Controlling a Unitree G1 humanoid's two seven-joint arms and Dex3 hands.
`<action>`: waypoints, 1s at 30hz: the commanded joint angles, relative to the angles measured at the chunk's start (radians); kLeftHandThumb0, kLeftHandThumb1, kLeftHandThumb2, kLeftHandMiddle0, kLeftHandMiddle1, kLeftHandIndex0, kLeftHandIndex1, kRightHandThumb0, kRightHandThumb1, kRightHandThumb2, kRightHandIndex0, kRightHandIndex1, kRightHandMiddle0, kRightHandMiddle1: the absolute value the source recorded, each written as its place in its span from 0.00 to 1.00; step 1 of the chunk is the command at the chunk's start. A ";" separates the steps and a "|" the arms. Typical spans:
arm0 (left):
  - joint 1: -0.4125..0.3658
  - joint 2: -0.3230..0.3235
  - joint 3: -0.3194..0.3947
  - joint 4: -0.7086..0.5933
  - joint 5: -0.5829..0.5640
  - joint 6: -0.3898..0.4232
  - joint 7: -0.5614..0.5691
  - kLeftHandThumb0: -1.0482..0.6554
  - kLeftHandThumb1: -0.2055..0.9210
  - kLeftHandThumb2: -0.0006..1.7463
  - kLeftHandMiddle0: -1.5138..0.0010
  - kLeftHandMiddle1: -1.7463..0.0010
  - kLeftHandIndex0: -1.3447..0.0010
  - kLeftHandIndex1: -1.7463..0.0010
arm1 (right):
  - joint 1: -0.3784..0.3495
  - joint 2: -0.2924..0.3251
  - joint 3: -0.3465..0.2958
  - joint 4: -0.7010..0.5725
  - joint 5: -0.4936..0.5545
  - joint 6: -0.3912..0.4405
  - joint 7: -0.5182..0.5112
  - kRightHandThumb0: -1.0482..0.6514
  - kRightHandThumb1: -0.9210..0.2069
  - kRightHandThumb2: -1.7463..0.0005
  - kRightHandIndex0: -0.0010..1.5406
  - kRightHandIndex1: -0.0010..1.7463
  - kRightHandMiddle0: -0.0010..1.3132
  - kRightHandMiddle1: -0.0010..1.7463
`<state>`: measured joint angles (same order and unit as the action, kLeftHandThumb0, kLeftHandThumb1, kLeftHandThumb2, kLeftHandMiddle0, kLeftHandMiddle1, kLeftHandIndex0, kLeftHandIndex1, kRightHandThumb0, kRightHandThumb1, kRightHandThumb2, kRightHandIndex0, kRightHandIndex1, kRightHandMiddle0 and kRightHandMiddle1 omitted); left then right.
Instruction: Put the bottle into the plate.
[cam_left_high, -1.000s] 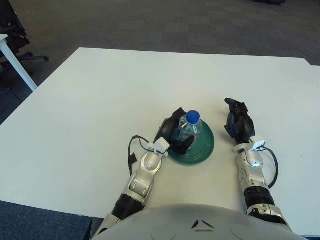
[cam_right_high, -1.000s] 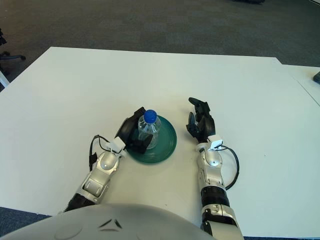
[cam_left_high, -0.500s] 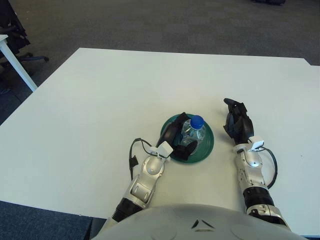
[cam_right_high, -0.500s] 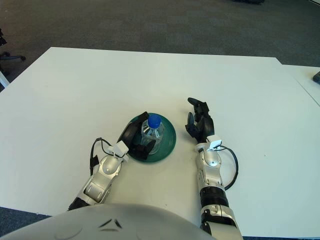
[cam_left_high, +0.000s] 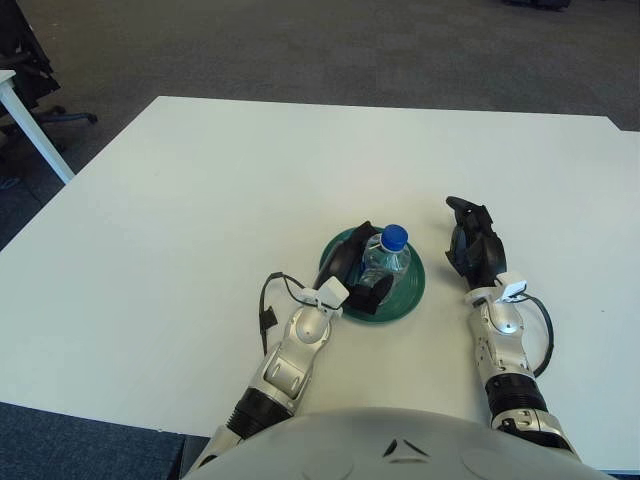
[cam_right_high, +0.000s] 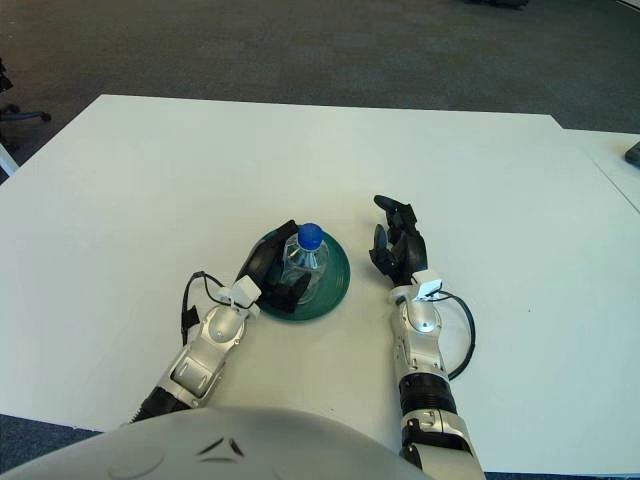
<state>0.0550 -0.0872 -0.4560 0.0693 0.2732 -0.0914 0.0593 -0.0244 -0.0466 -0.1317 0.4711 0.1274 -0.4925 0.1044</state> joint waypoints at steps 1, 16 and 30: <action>0.022 -0.049 0.004 0.003 -0.021 0.074 0.002 0.52 0.41 0.76 0.13 0.00 0.22 0.00 | 0.105 0.067 0.018 0.071 0.015 0.055 0.002 0.20 0.00 0.59 0.25 0.09 0.00 0.51; -0.010 -0.054 0.035 0.064 -0.183 -0.032 -0.015 0.49 0.50 0.67 0.26 0.00 0.31 0.00 | 0.110 0.063 0.011 0.070 0.014 0.048 -0.001 0.19 0.00 0.59 0.24 0.10 0.00 0.49; -0.122 0.119 0.029 0.204 0.032 -0.259 -0.041 0.08 0.98 0.26 0.94 0.81 0.99 0.64 | 0.112 0.052 0.010 0.068 0.006 0.053 0.009 0.19 0.00 0.58 0.22 0.10 0.00 0.49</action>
<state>-0.0356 -0.0275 -0.4249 0.2318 0.1998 -0.3189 -0.0262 -0.0177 -0.0416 -0.1357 0.4608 0.1324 -0.4879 0.1194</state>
